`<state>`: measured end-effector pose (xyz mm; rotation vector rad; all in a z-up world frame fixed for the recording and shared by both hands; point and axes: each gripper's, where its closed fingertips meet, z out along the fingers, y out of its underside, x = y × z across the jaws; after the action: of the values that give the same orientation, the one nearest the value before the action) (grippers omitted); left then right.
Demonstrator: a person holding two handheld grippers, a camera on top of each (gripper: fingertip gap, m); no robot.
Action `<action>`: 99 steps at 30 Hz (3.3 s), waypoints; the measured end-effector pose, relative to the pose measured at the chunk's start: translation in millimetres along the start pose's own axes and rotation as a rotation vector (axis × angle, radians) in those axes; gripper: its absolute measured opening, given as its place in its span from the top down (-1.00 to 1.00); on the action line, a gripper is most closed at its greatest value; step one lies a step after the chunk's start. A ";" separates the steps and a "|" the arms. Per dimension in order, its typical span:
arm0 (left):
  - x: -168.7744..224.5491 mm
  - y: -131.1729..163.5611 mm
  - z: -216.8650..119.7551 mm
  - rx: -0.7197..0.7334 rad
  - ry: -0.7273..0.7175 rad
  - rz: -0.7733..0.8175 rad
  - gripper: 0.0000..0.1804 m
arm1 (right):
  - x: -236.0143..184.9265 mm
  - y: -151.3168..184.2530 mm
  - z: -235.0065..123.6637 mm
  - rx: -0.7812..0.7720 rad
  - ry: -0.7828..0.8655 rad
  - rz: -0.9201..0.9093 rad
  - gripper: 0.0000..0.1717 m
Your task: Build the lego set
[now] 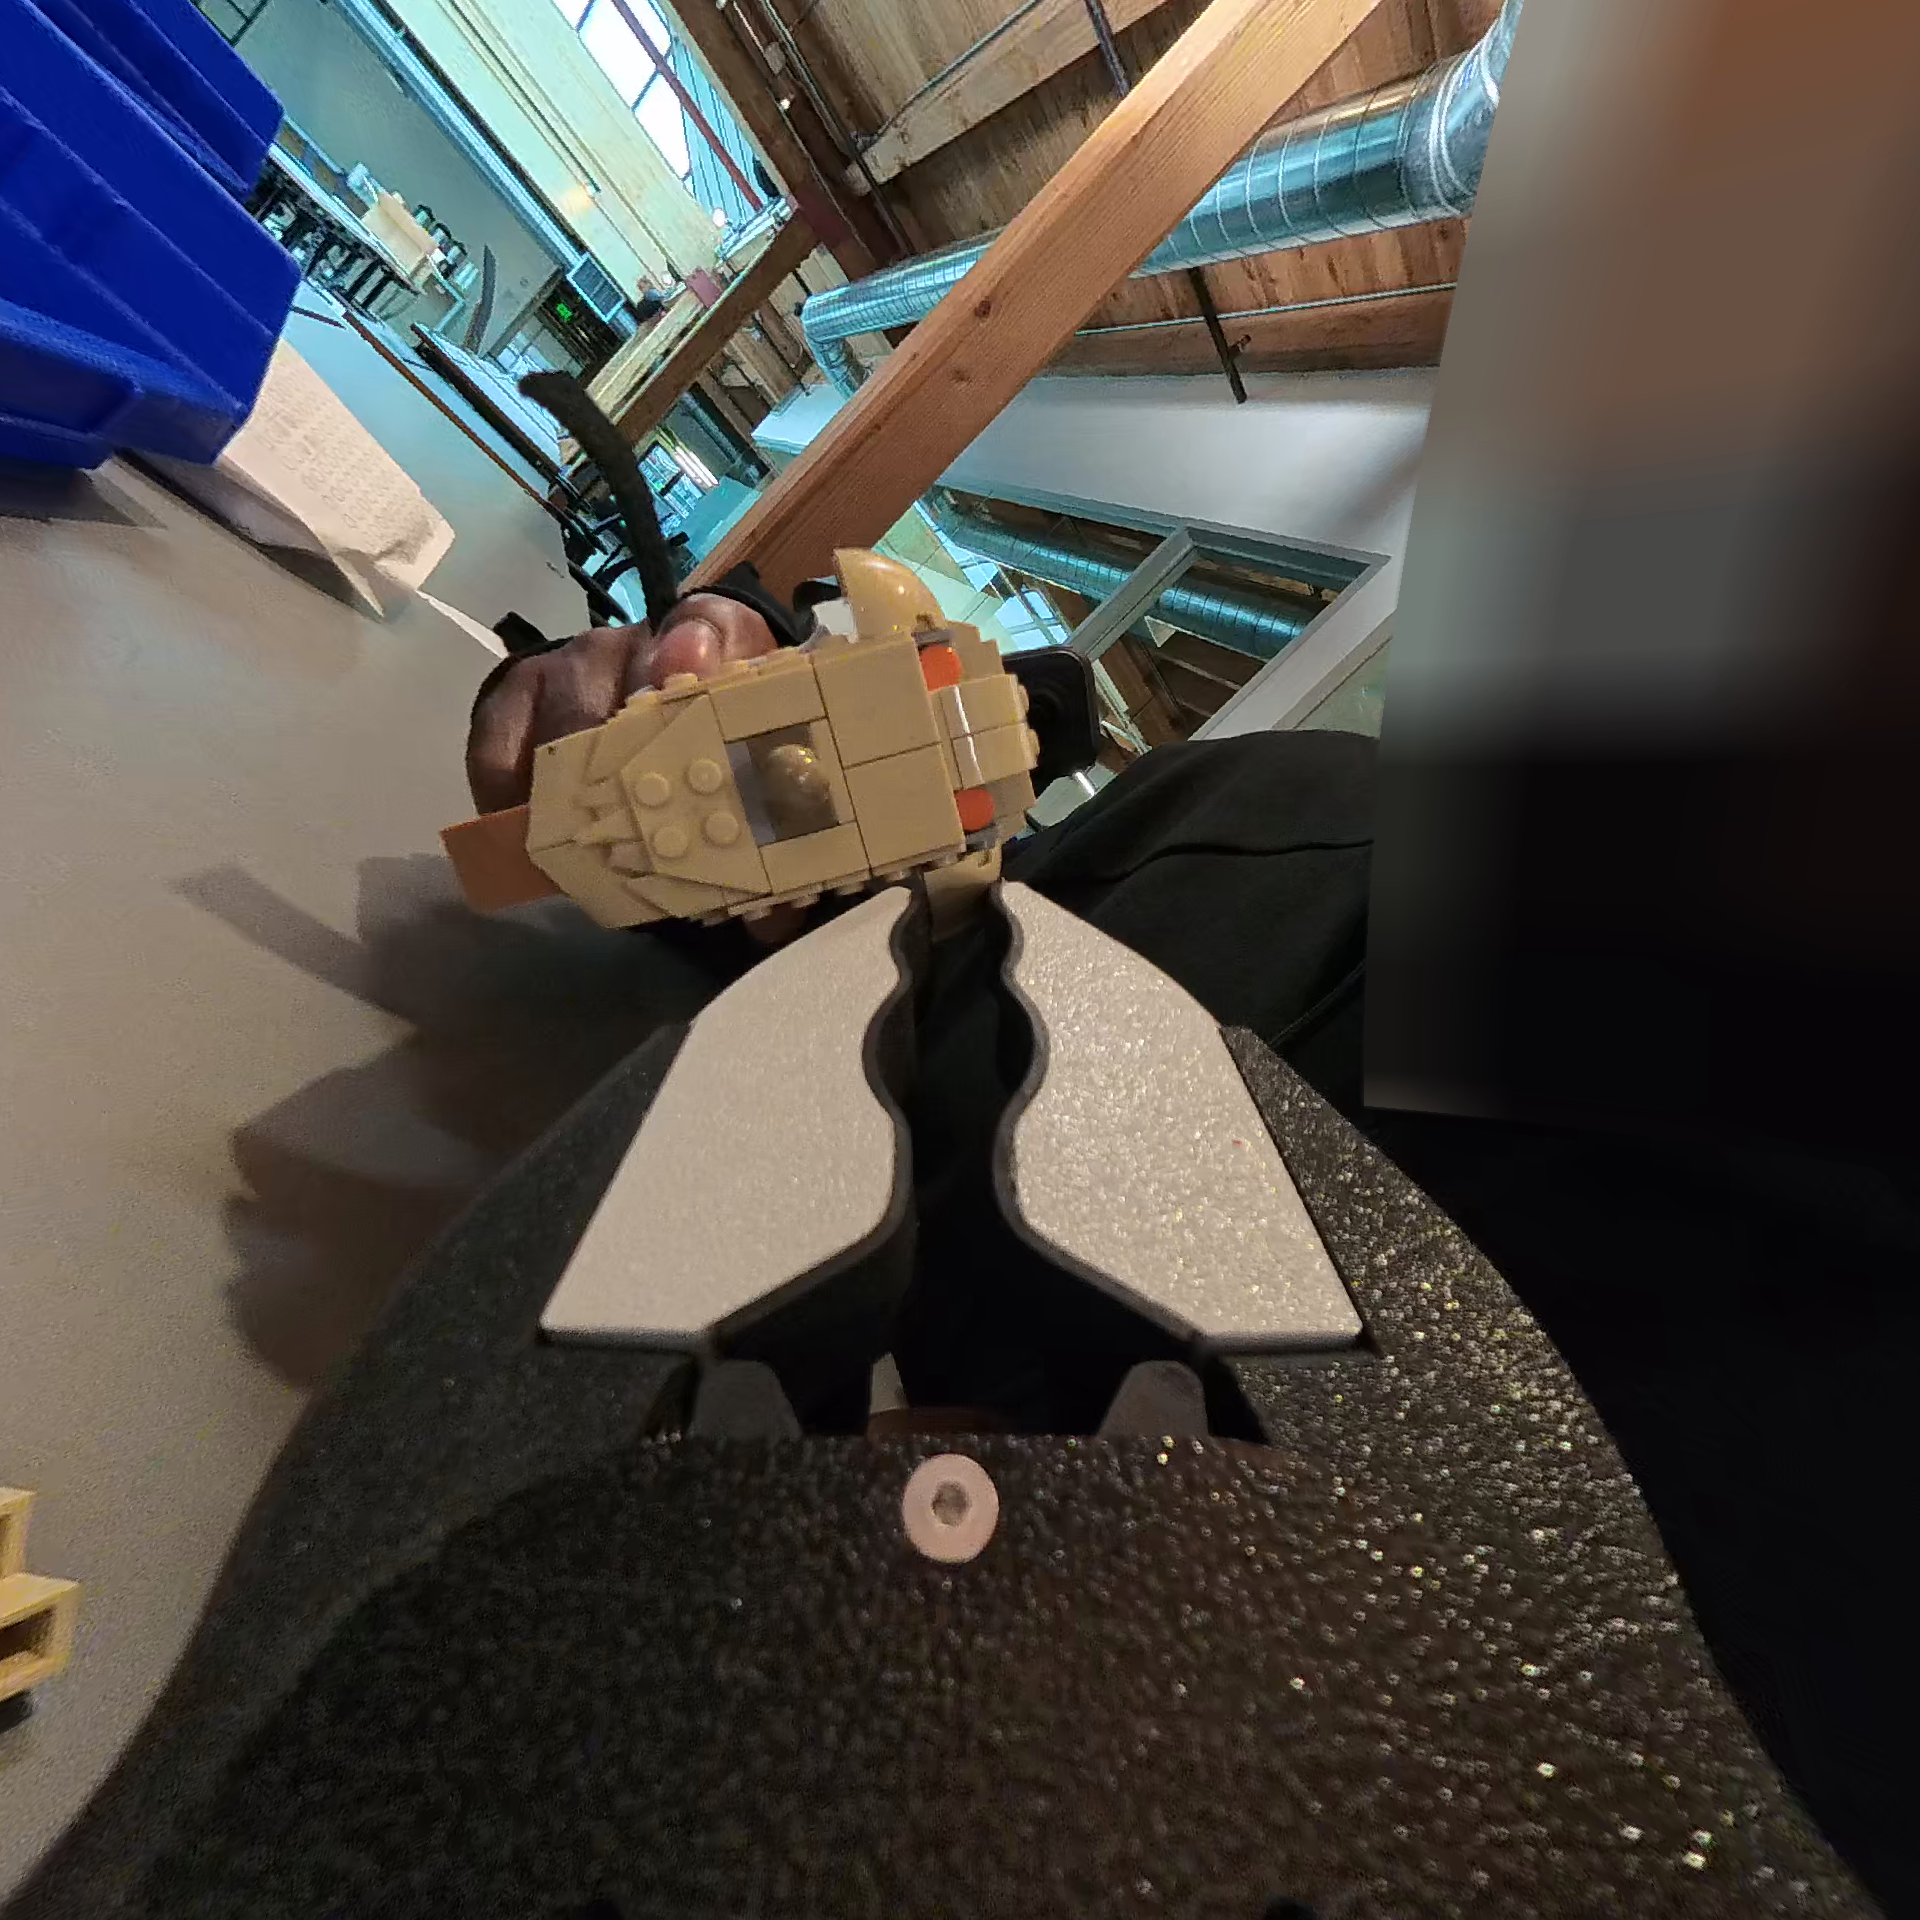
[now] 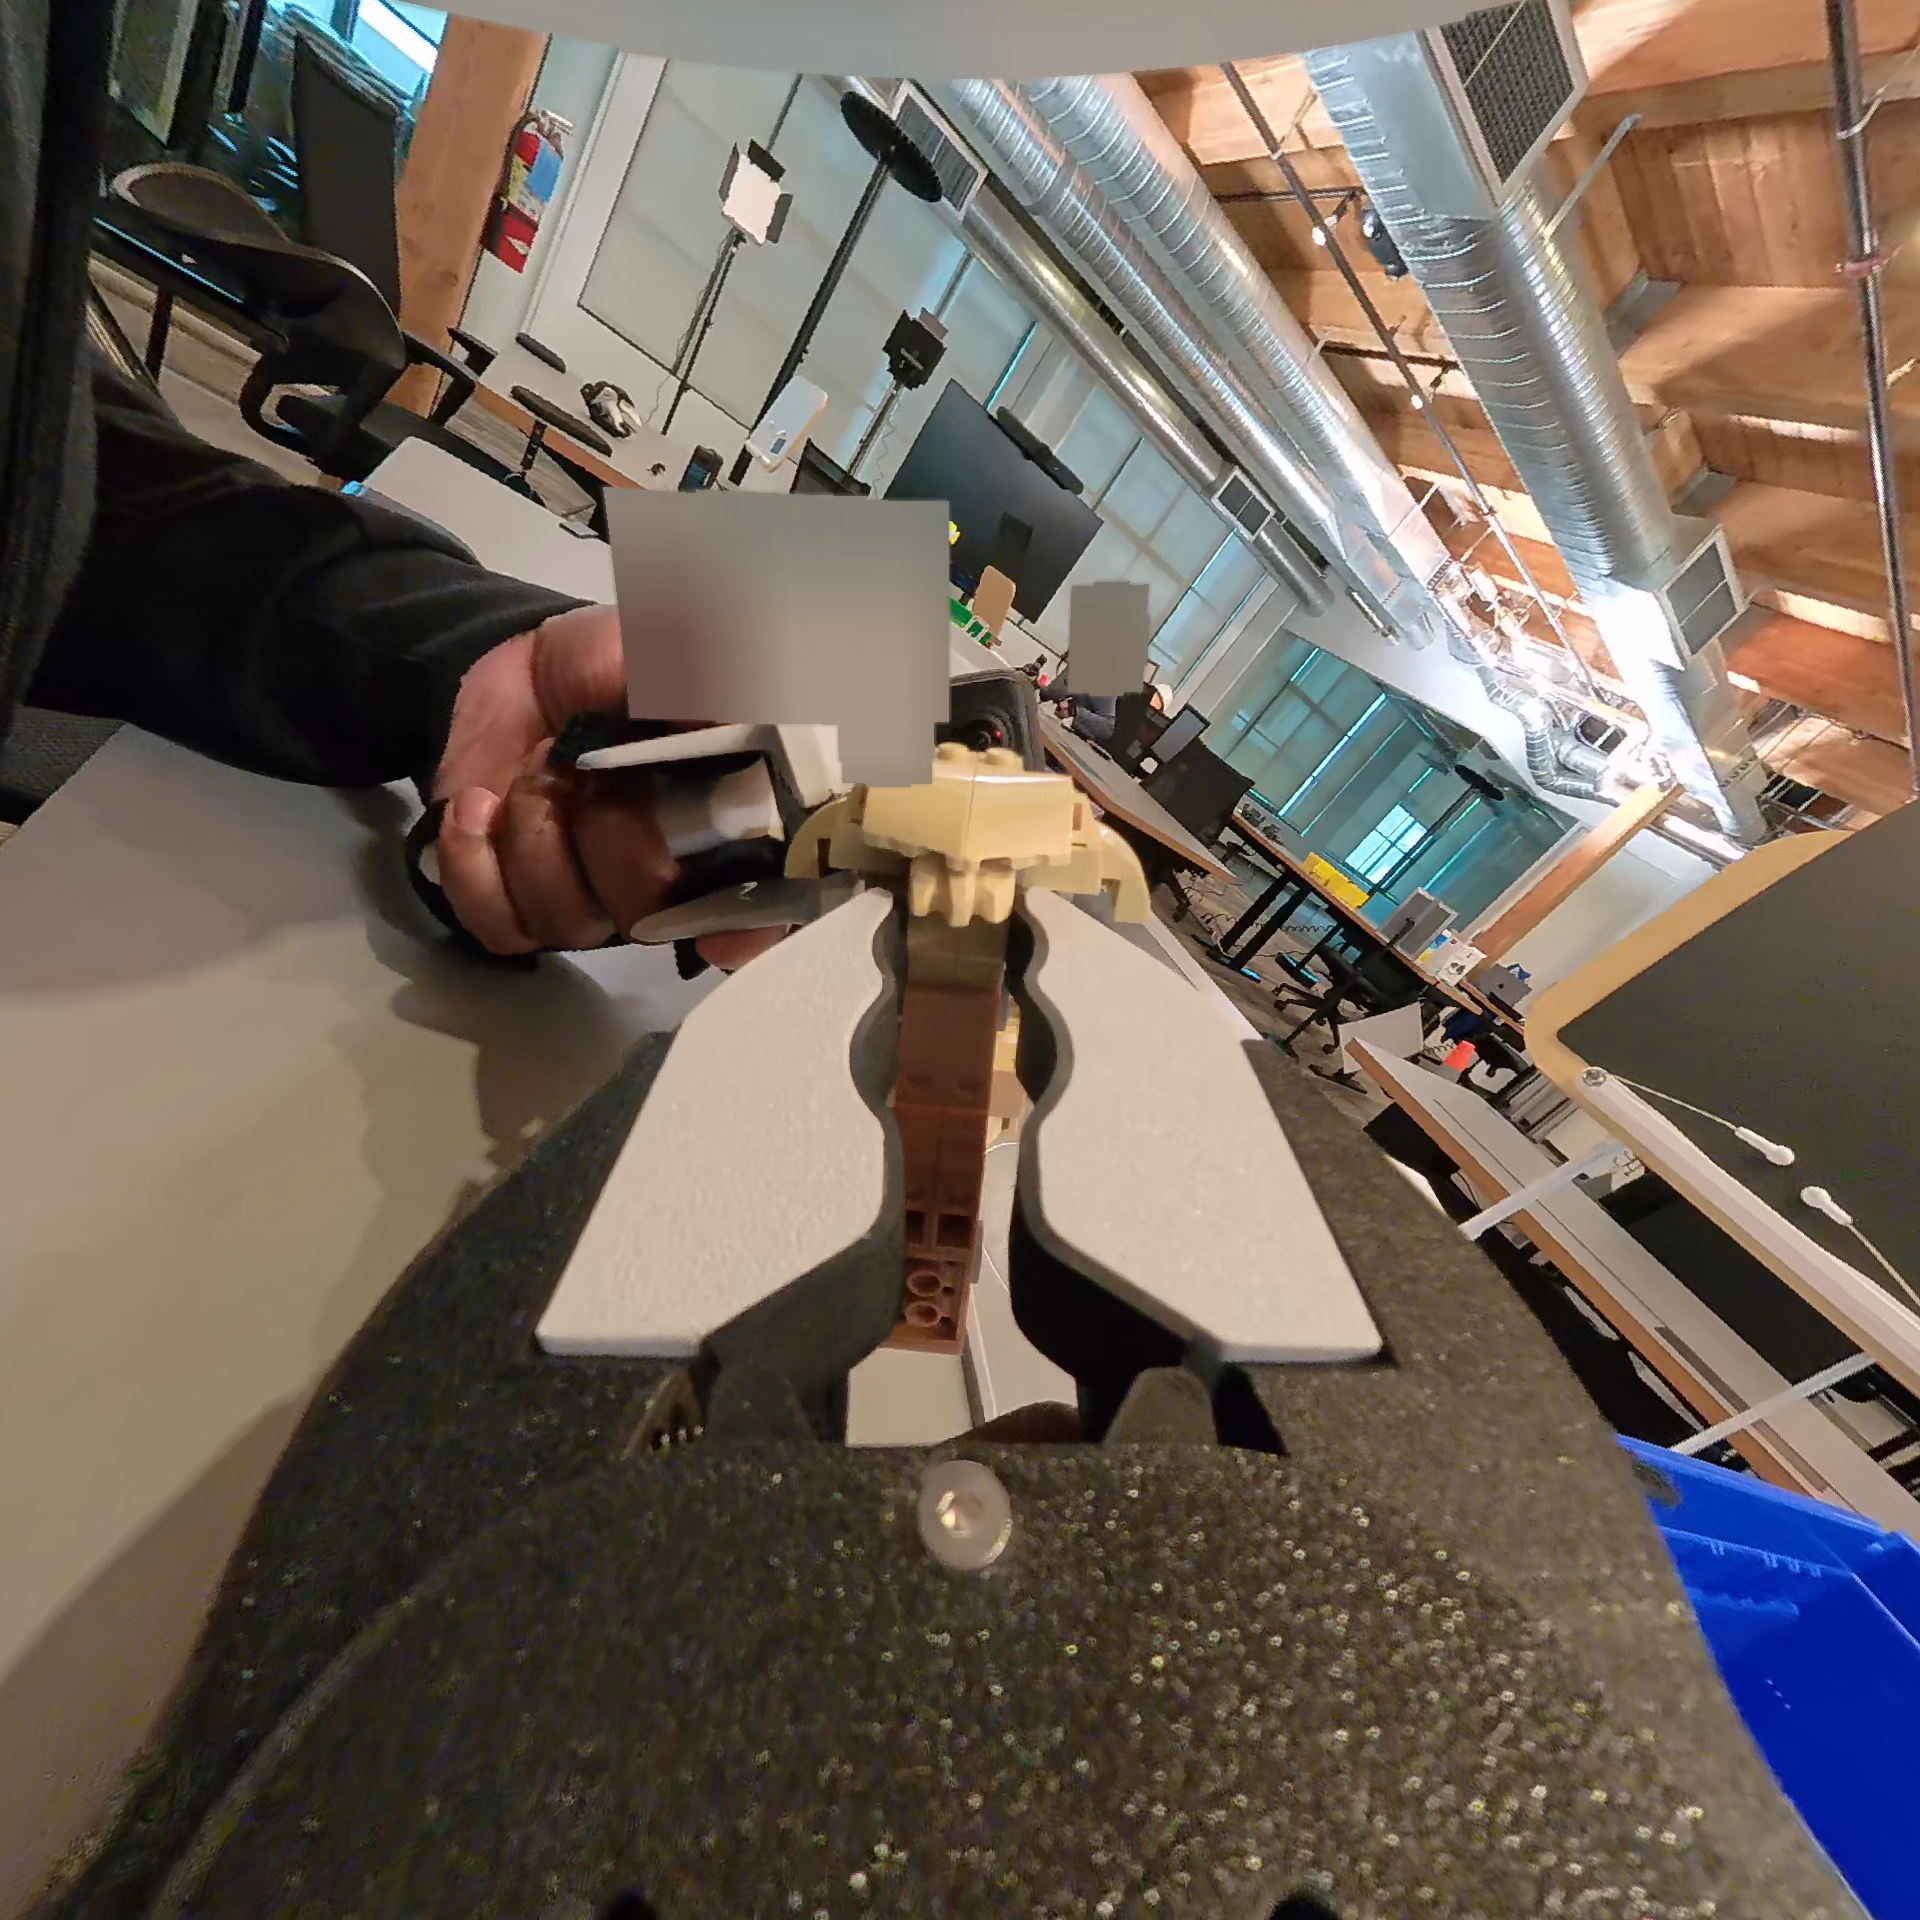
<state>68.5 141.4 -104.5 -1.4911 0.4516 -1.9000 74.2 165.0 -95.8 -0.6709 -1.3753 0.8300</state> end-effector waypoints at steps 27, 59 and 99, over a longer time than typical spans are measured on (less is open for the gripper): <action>-8.3 9.1 3.6 -0.070 -0.014 -0.082 0.90 | -5.6 10.0 -7.6 -0.078 -0.079 -0.064 0.79; -17.6 -6.4 -4.4 0.041 -0.079 -0.080 0.89 | 6.1 21.9 0.2 -0.086 0.010 0.131 0.79; -50.3 -51.0 -37.0 0.047 -1.052 0.815 0.79 | 31.8 61.9 23.6 -0.215 0.451 0.814 0.80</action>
<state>24.5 207.6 -118.7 -1.6727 0.3947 -0.3904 43.8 224.6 -126.4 -1.5378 -0.7612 1.0734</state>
